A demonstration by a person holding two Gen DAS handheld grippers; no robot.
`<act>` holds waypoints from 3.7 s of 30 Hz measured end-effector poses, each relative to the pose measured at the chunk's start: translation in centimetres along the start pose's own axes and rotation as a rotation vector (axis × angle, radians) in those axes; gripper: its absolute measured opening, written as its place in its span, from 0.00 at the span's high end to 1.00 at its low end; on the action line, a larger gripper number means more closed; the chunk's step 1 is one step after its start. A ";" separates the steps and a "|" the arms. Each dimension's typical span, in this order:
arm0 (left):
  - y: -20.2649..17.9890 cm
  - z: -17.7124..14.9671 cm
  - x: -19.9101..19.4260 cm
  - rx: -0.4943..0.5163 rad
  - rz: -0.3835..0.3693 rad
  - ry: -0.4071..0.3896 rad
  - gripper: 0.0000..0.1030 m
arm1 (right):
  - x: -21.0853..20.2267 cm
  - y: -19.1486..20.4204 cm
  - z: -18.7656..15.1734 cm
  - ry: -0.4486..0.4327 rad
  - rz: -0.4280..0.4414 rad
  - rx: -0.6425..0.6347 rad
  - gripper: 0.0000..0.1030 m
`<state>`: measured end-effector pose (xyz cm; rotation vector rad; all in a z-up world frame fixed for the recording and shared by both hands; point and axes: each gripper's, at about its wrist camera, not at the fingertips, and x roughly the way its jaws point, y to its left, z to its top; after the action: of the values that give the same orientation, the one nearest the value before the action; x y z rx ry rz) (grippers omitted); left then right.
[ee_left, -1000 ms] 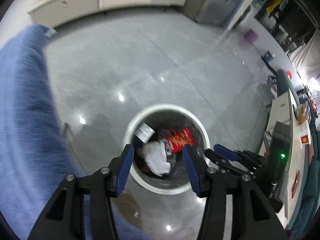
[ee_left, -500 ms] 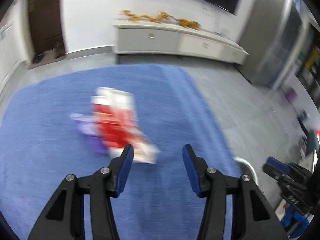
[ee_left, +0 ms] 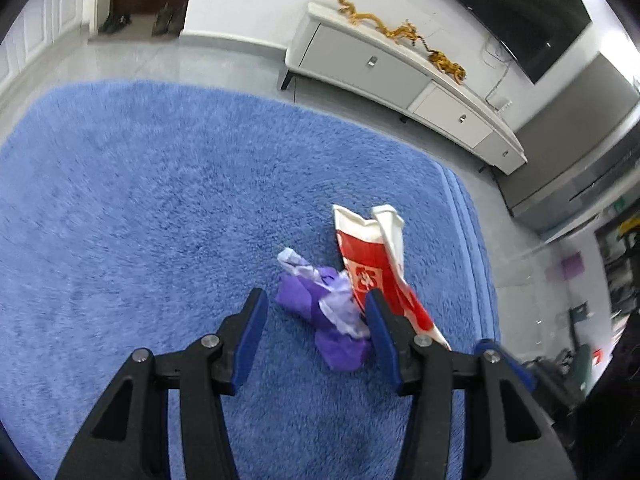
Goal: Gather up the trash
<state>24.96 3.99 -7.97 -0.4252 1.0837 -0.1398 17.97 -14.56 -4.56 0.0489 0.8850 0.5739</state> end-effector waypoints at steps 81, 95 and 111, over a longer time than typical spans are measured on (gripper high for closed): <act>-22.8 -20.8 -8.1 0.556 0.034 -0.249 0.46 | -19.6 -9.4 -16.9 -0.186 -0.495 0.298 0.37; -11.9 -22.6 -22.8 0.493 0.201 -0.596 0.26 | -19.8 5.8 -12.1 -0.339 -0.452 0.063 0.09; -7.6 -26.5 -28.4 0.425 0.219 -0.754 0.00 | -22.3 10.6 -13.2 -0.438 -0.539 -0.005 0.00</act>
<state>-10.89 -1.06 8.03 0.0406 0.3316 -0.0062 -7.64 -19.10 5.83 -0.0660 0.4384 0.0513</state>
